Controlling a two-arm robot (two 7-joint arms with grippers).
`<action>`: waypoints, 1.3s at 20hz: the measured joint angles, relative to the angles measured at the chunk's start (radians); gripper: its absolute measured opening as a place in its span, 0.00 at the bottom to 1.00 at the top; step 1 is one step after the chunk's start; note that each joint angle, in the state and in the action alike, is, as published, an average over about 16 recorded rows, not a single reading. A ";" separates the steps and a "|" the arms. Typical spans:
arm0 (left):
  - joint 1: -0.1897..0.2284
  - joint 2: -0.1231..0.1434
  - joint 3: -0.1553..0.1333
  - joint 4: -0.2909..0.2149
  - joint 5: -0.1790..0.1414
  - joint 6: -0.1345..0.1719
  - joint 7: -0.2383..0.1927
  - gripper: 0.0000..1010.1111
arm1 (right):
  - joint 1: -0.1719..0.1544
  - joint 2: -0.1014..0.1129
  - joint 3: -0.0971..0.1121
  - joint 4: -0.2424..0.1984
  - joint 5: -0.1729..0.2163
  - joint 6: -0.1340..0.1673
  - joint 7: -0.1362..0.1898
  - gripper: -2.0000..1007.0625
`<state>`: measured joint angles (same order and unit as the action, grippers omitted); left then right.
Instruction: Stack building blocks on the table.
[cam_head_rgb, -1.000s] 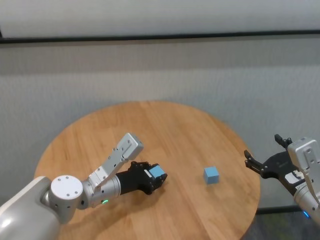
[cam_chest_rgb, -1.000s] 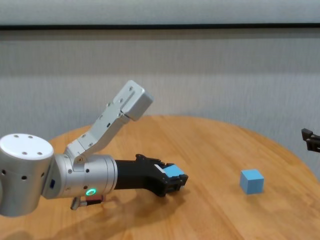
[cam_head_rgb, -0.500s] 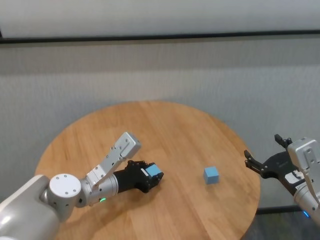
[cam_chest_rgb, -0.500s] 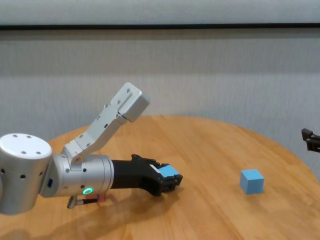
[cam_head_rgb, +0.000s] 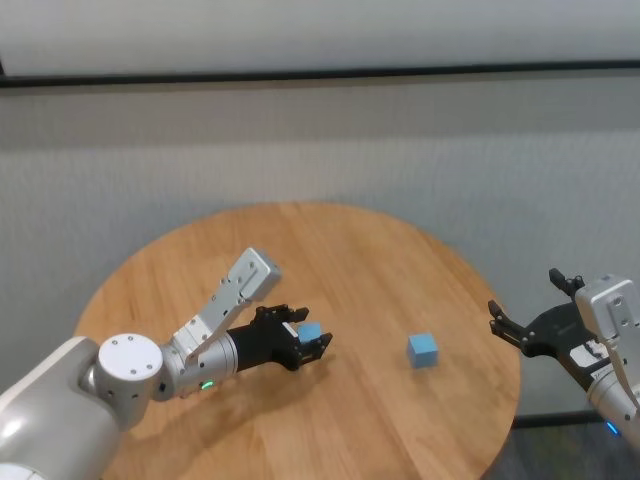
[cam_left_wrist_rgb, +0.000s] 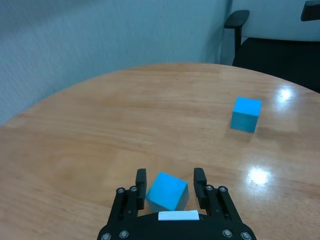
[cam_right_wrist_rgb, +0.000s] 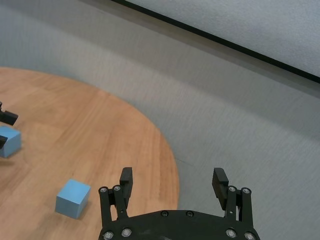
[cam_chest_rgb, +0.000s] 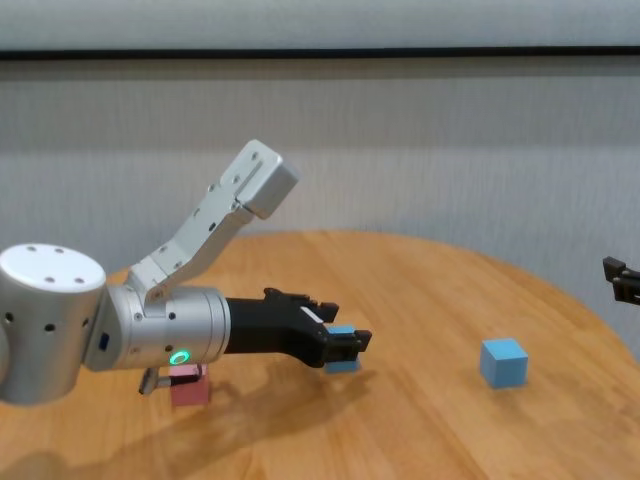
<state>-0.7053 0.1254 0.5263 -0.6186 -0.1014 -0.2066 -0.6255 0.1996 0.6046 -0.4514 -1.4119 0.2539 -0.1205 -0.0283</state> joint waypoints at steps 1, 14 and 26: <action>0.002 0.003 -0.004 -0.012 -0.003 0.005 0.000 0.62 | 0.000 0.000 0.000 0.000 0.000 0.000 0.000 1.00; 0.074 0.115 -0.081 -0.274 -0.079 0.084 0.025 0.96 | 0.000 0.000 0.000 0.000 0.000 0.000 0.000 1.00; 0.229 0.272 -0.154 -0.539 -0.142 0.103 0.065 0.99 | 0.000 0.000 0.000 0.000 0.000 0.000 0.000 1.00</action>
<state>-0.4767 0.3977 0.3728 -1.1579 -0.2439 -0.1032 -0.5605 0.1996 0.6046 -0.4514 -1.4119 0.2539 -0.1205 -0.0283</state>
